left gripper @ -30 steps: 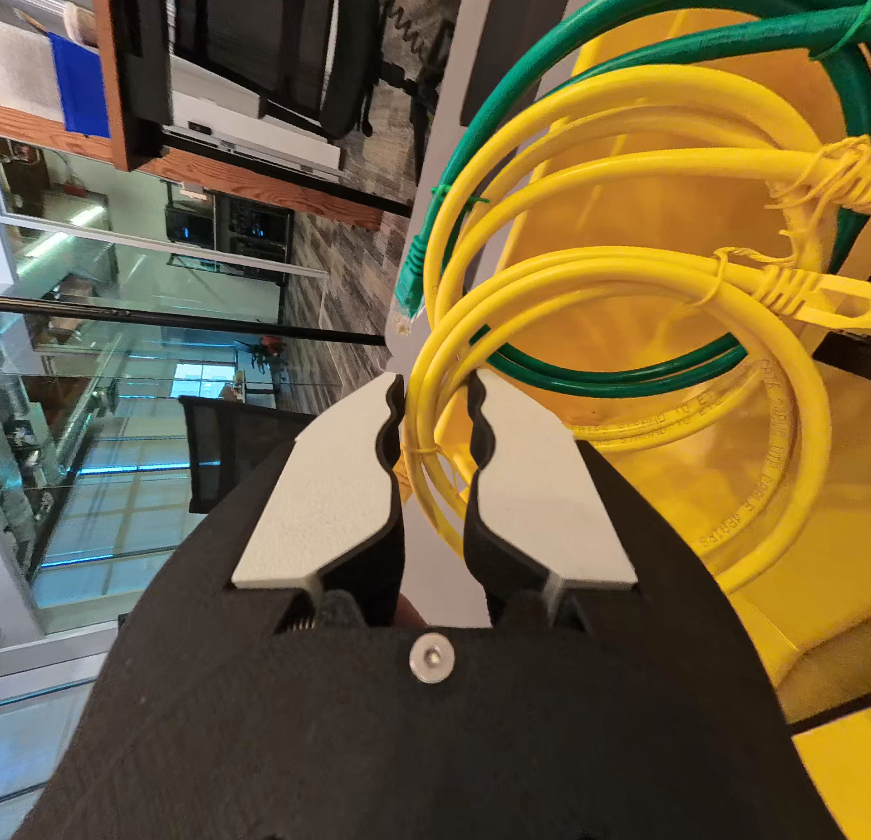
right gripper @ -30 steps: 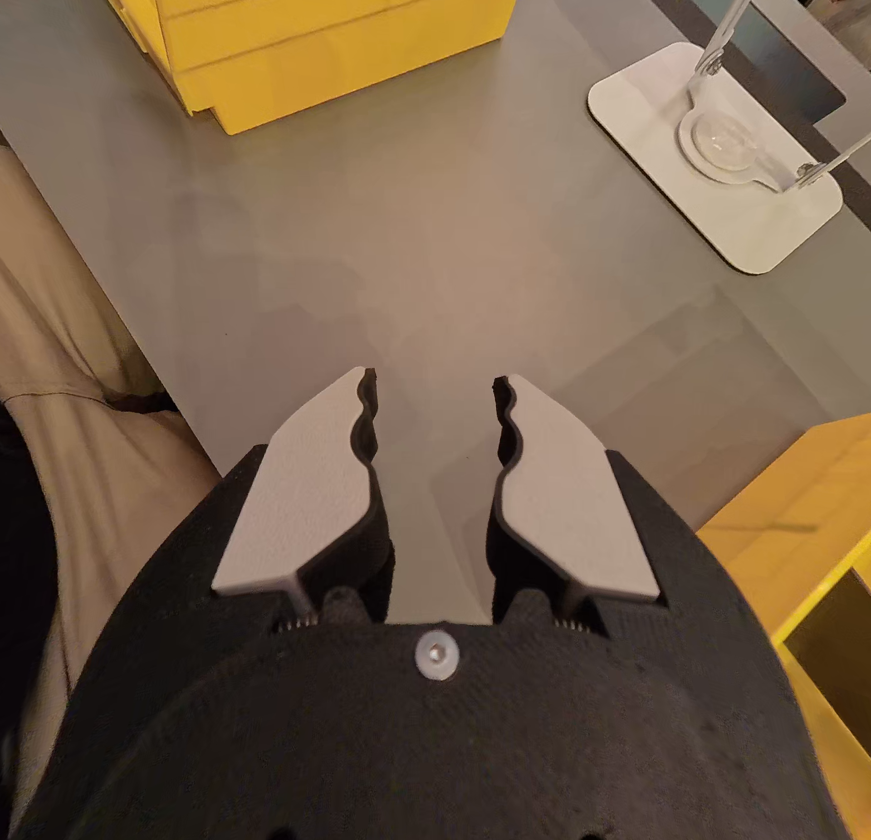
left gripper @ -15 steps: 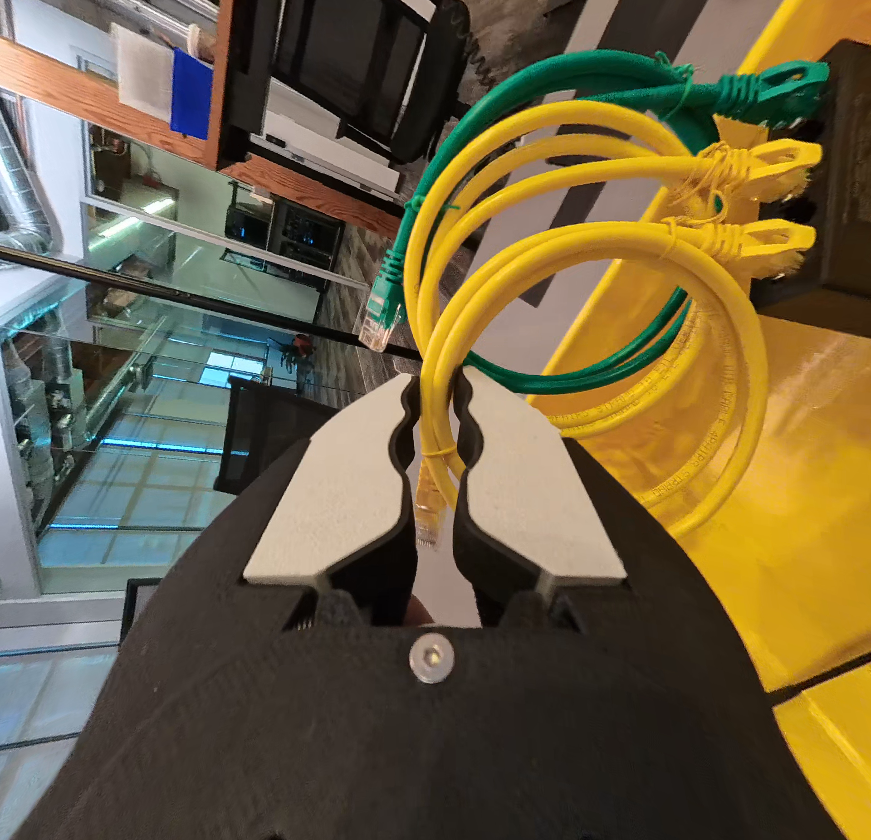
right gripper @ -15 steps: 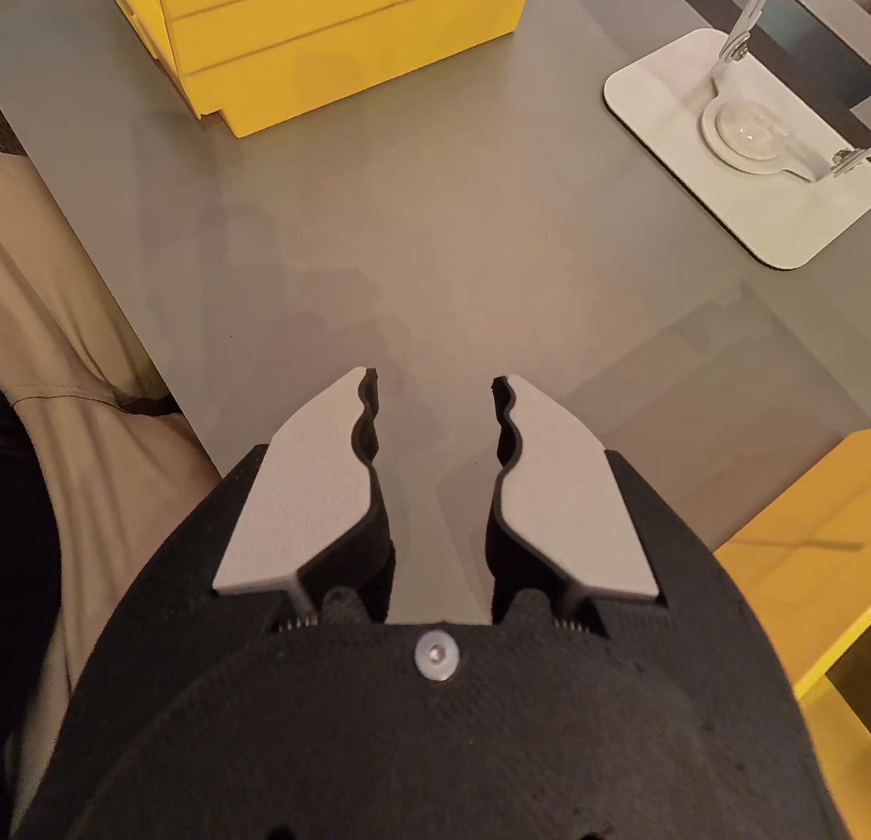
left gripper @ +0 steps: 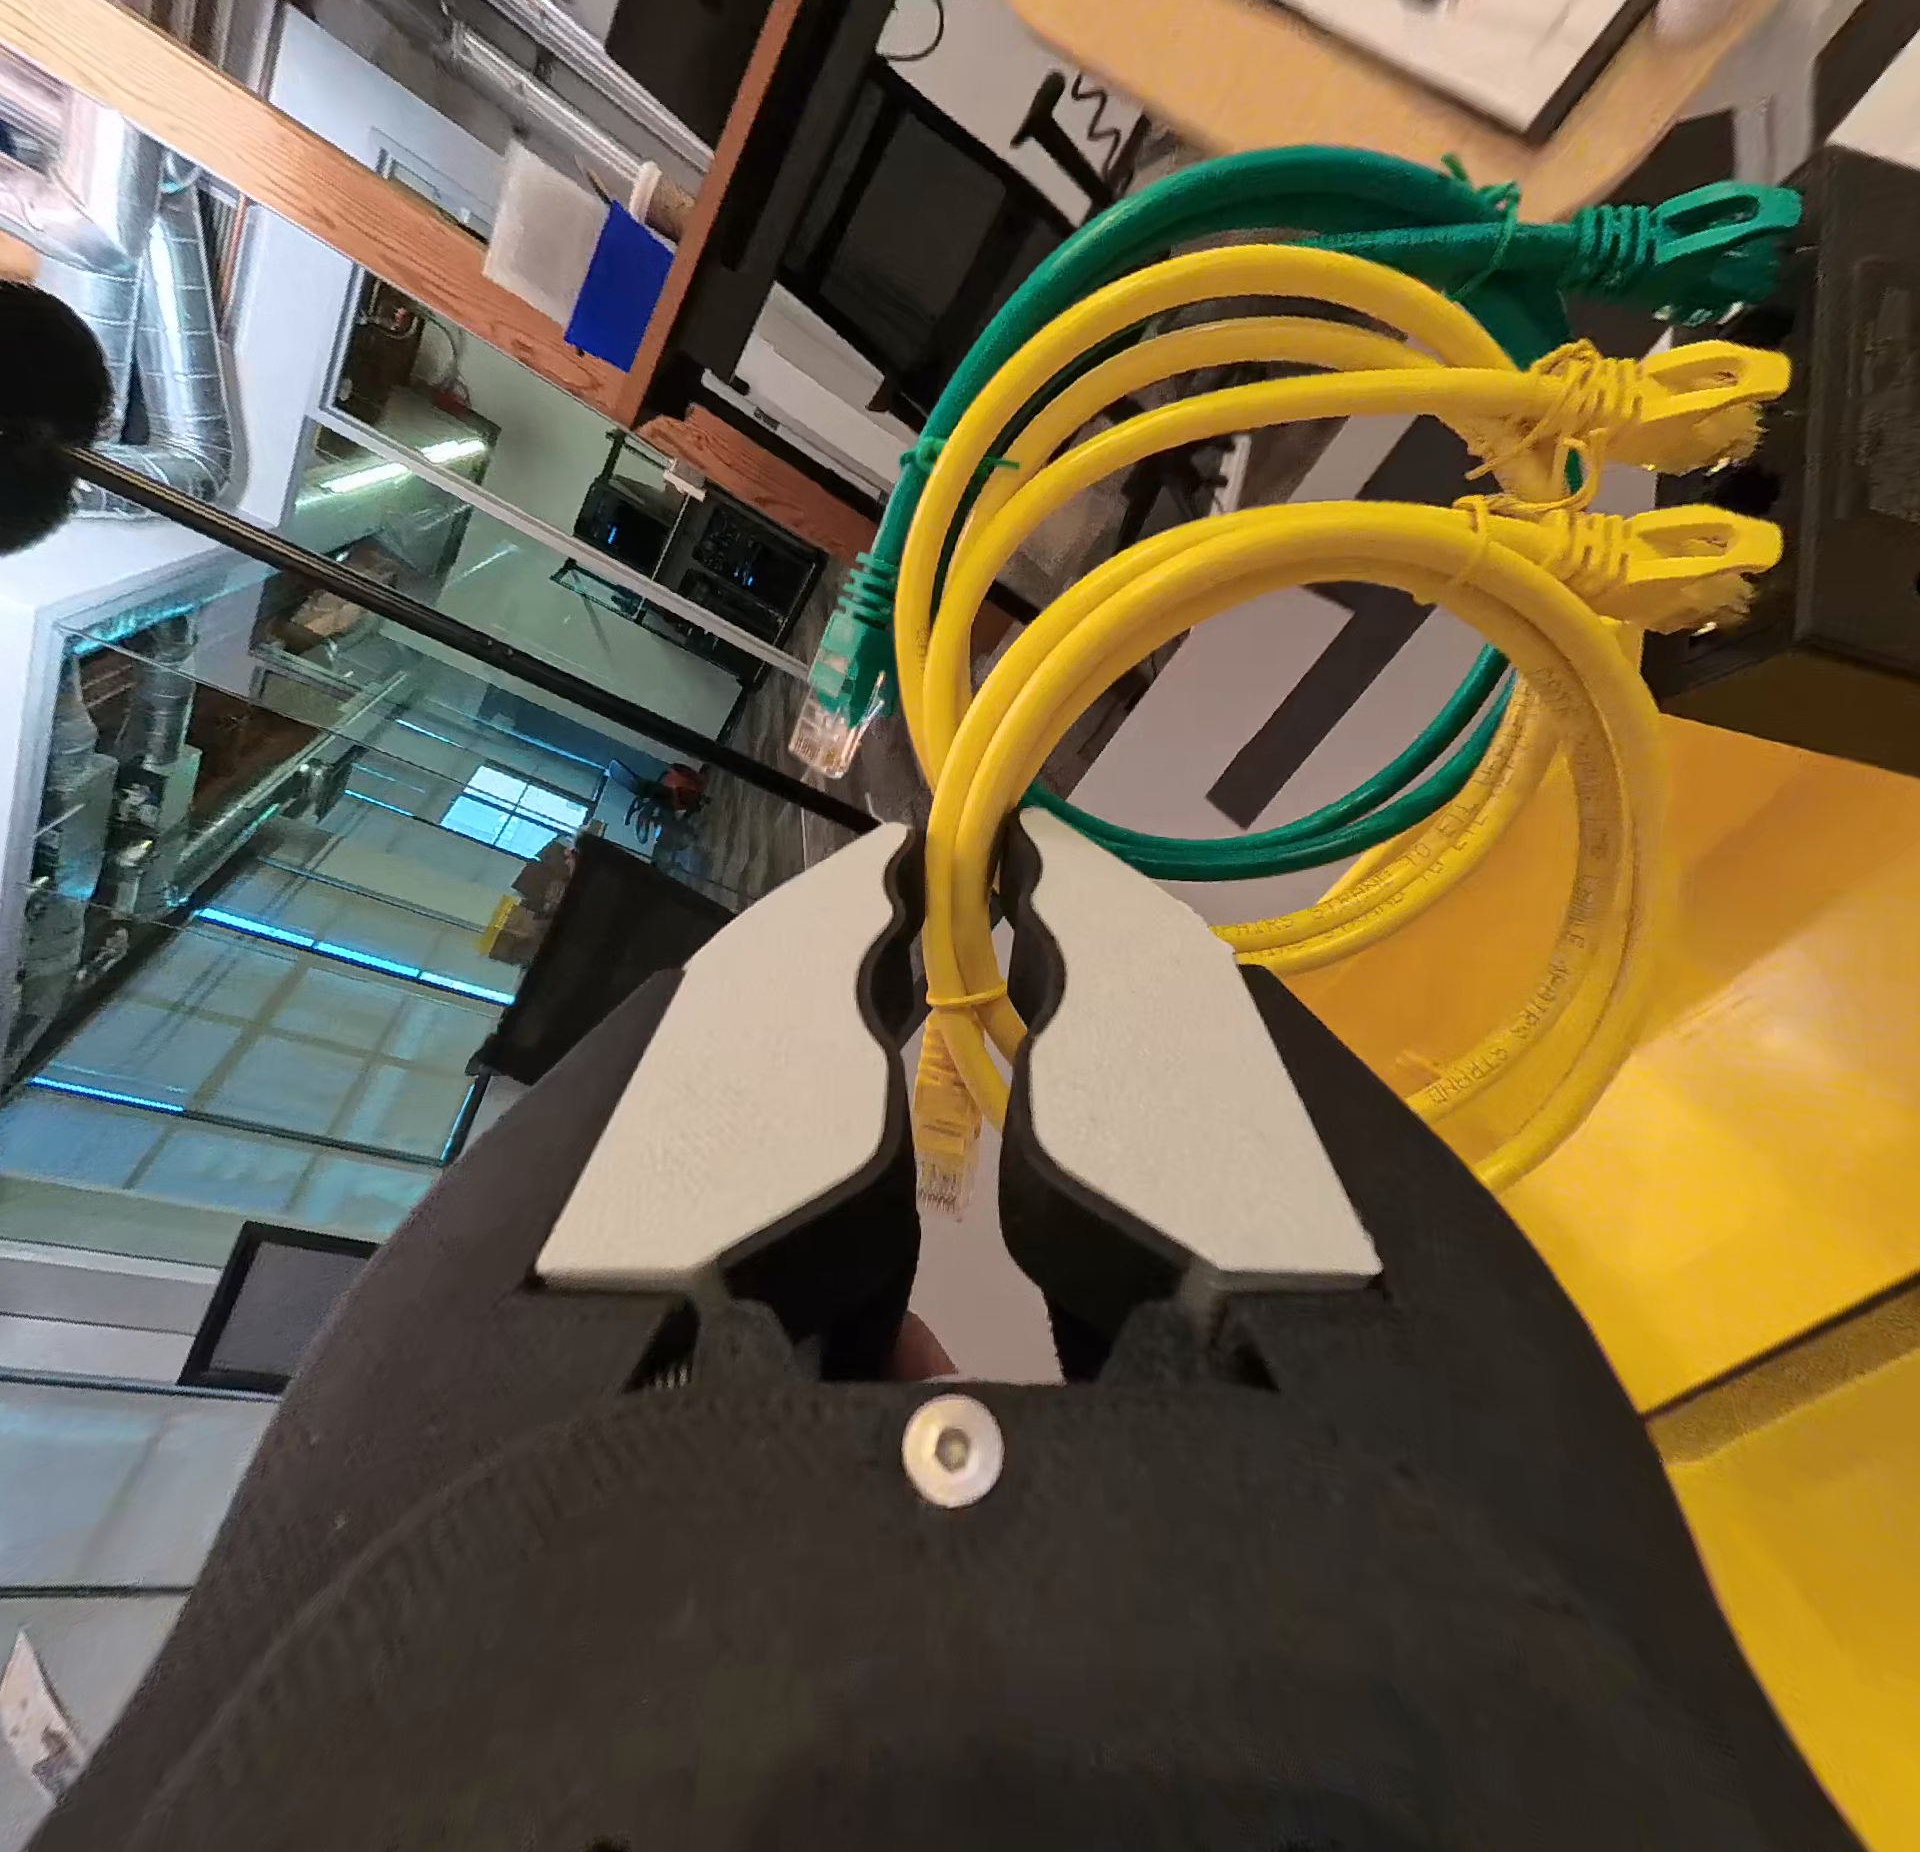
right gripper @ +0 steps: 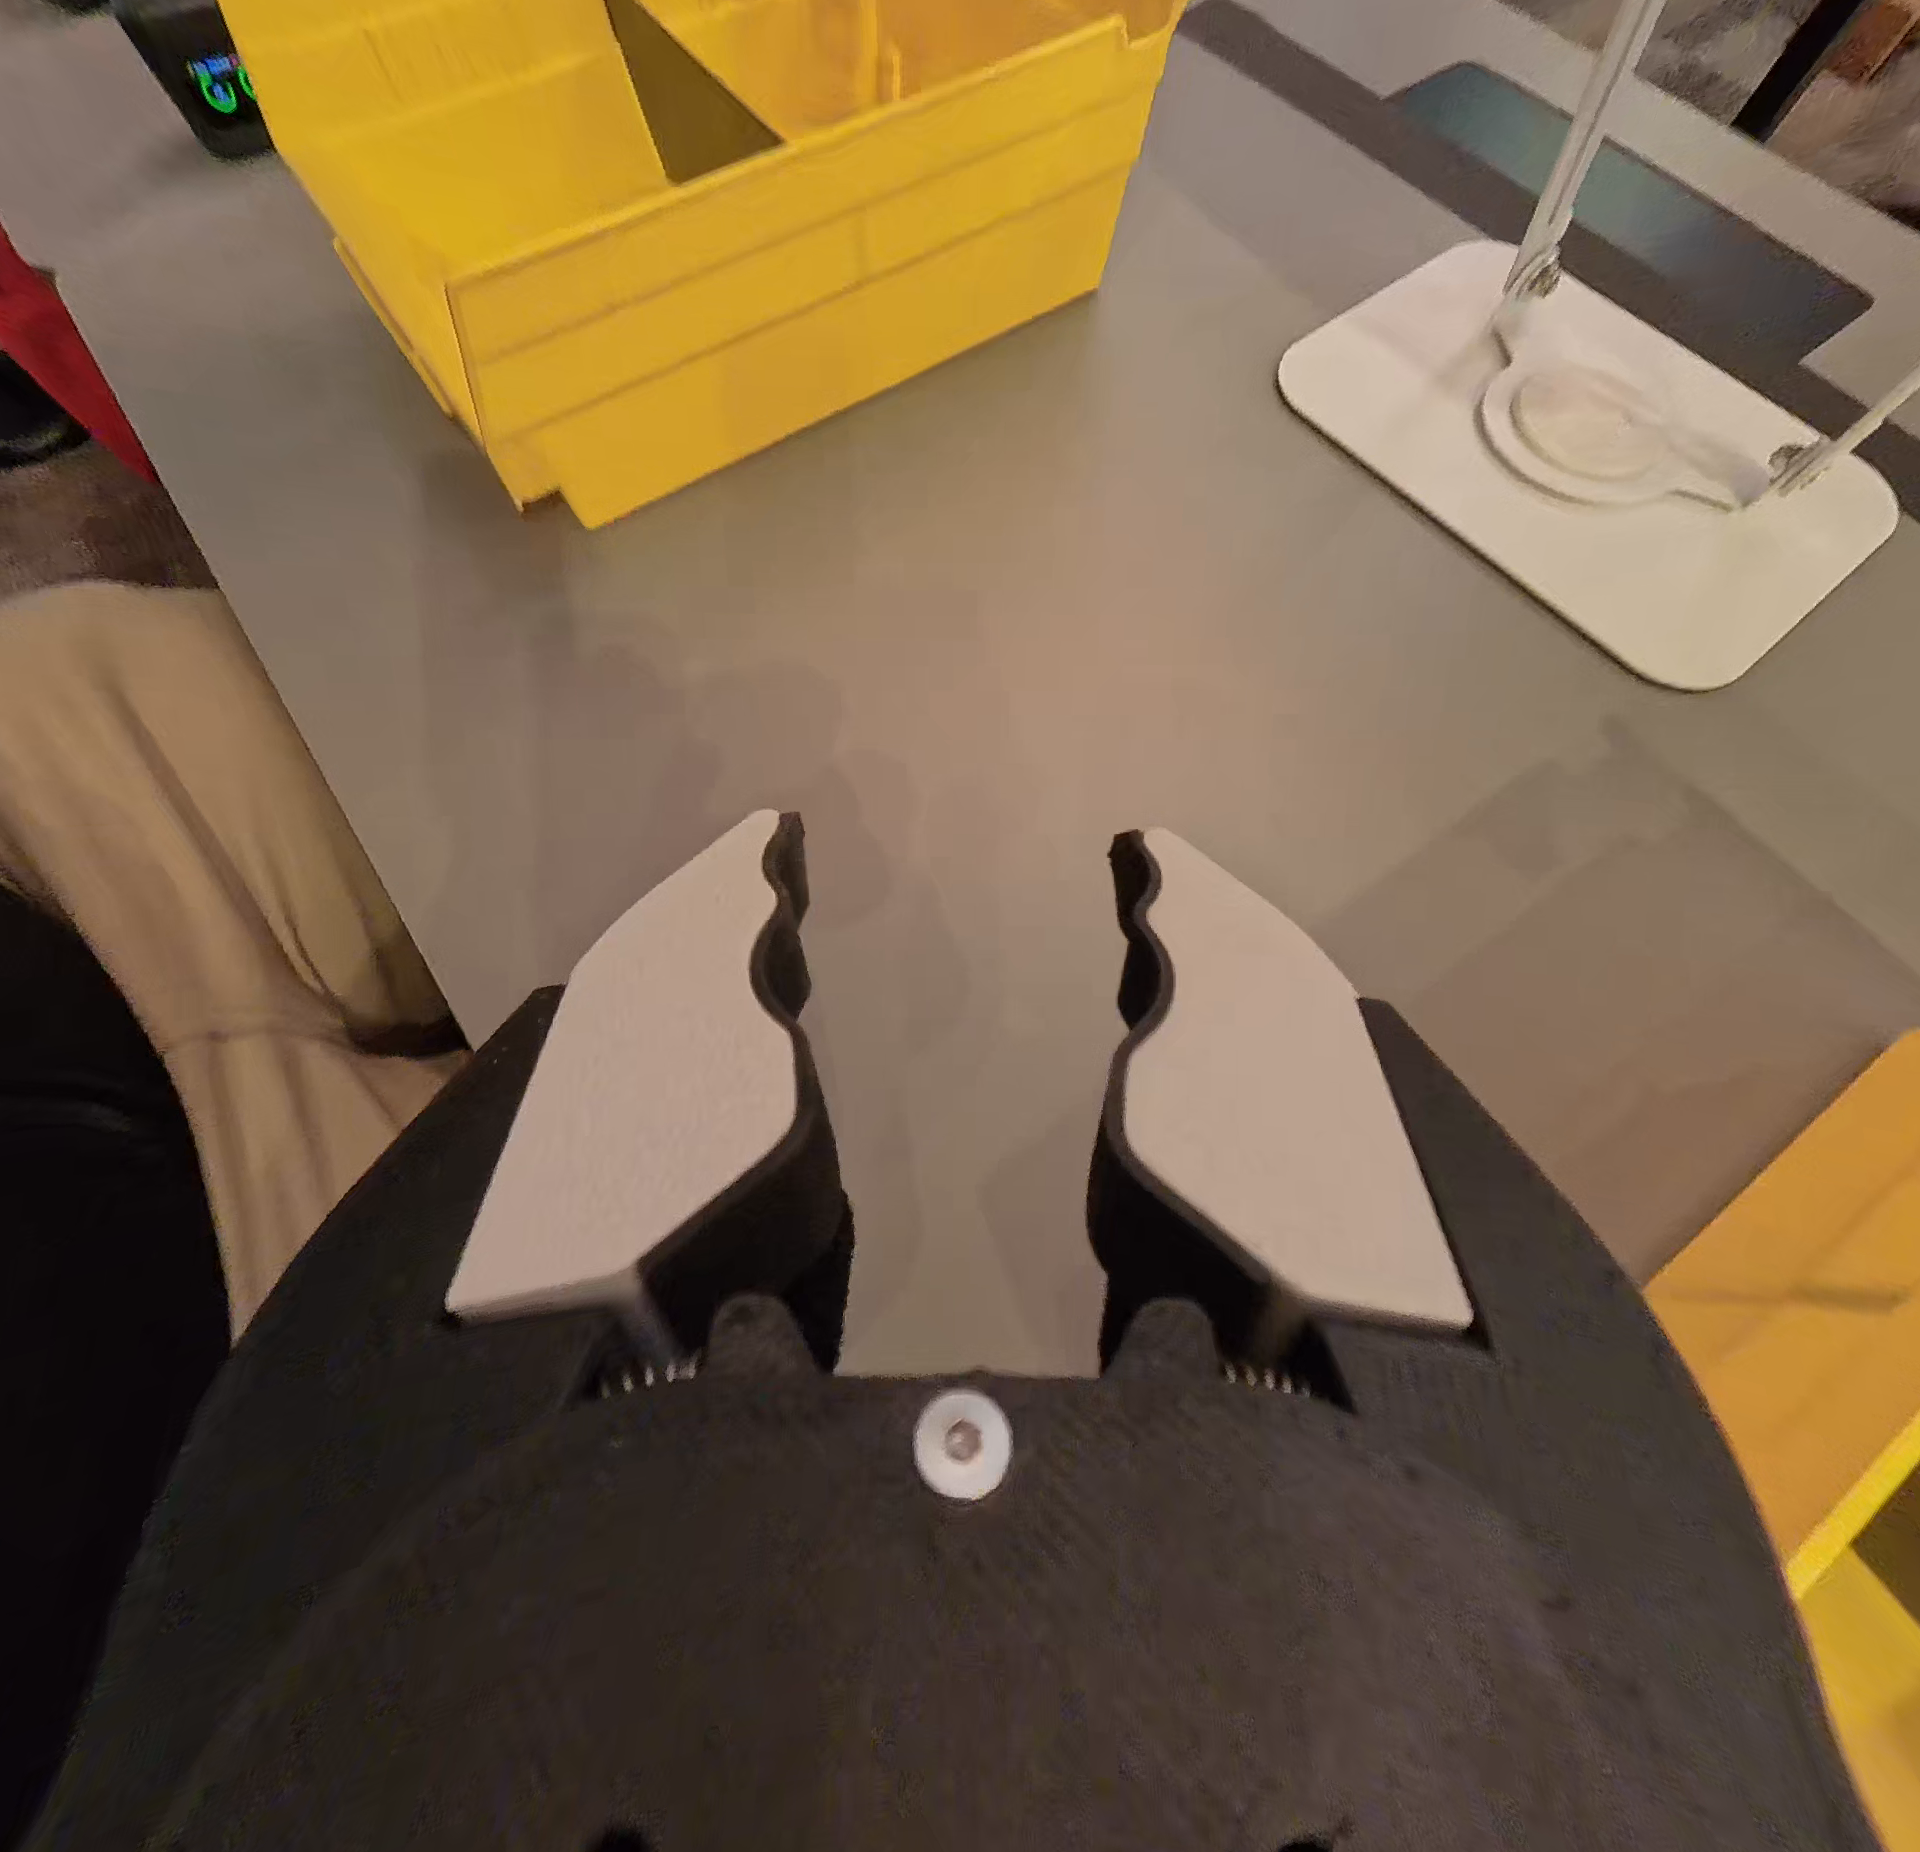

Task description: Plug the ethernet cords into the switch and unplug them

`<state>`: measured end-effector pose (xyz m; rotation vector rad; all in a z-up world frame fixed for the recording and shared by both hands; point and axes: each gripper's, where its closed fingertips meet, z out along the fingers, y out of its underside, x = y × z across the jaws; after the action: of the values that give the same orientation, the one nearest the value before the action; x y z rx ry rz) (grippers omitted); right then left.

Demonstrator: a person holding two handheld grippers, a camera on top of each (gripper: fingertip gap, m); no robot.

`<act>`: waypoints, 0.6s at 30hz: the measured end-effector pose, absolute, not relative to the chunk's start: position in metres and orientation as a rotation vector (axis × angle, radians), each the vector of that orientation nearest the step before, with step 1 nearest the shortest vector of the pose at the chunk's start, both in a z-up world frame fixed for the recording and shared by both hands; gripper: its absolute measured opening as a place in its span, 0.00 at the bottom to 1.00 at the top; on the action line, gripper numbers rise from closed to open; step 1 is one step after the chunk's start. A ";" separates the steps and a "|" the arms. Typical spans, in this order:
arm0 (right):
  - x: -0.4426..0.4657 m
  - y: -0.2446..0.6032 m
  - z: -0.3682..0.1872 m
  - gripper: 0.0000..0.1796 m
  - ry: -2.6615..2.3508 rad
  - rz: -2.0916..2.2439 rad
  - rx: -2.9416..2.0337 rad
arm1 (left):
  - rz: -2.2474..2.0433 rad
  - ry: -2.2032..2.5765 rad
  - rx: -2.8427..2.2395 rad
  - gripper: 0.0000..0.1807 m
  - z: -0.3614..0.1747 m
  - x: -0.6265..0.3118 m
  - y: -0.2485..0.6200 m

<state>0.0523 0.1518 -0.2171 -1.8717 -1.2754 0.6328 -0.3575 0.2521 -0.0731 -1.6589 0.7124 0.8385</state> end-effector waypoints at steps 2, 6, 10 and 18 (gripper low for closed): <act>0.045 0.155 -0.210 0.34 -1.257 0.654 -1.854 | 0.825 0.715 -1.641 0.07 -0.065 -0.342 0.247; 0.032 0.164 -0.197 0.37 -1.188 0.740 -1.837 | 0.752 0.738 -1.619 0.08 -0.055 -0.301 0.240; 0.021 0.177 -0.183 0.41 -1.042 0.915 -1.832 | 0.629 0.773 -1.633 0.08 -0.053 -0.256 0.236; 0.008 0.201 -0.154 0.46 -0.800 1.262 -1.764 | 0.444 0.834 -1.640 0.08 -0.065 -0.177 0.230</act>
<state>0.0082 0.2015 -0.1544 -1.7640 -0.8001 1.2622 -0.1768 0.2295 -0.0649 -1.6403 0.8340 0.4443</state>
